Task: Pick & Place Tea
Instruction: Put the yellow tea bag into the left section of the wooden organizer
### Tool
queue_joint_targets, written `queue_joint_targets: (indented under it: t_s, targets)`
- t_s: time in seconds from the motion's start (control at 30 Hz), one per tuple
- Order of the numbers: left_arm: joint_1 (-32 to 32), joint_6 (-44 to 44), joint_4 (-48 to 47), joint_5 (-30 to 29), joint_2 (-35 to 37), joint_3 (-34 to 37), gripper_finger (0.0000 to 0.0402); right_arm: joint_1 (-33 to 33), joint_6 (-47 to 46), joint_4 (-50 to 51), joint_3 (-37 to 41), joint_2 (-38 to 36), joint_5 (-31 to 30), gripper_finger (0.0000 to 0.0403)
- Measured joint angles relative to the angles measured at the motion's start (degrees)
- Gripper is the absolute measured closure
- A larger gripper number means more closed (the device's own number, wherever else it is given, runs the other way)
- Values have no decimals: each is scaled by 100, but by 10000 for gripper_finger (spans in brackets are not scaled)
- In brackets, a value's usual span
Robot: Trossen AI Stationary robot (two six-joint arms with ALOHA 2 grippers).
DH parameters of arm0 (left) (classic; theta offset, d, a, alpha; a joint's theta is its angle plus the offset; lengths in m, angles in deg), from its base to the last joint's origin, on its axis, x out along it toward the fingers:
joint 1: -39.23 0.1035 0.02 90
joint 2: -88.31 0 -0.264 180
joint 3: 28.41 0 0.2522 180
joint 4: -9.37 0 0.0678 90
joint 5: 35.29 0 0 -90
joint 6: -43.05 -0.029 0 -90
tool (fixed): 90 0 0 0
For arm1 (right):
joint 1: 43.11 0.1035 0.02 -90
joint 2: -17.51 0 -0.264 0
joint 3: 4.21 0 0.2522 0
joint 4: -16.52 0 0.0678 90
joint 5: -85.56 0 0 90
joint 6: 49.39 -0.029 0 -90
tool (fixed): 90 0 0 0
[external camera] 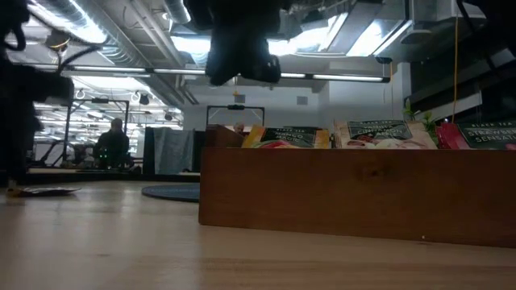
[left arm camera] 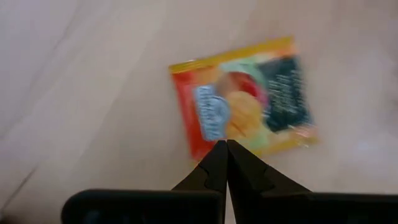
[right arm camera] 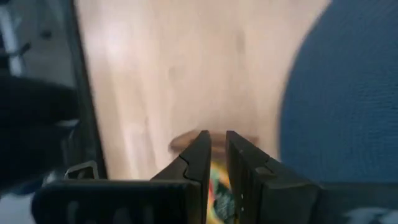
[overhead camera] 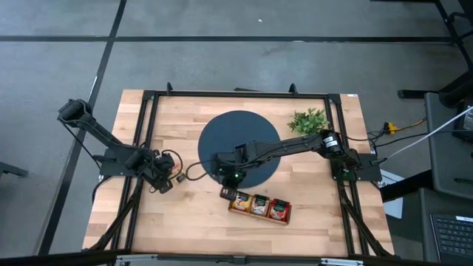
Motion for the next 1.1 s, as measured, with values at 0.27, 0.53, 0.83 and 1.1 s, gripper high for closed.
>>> queue_joint_targets:
  t_s: [0.27,0.53,0.83,1.1]
  targets:
    - [57,958,1419,-222,4,875,398,-241,-804,-928,262,2,-215,350]
    - [52,1519,2203,-394,-18,1018,398,-619,-2570,-3090,1468,17,142,349]
    - [55,2074,2575,-799,-52,1049,398,-736,-4113,-5742,2873,9,78,349]
    - [211,2442,3369,-1048,-433,1048,398,-753,-4076,-5797,3001,48,-355,322]
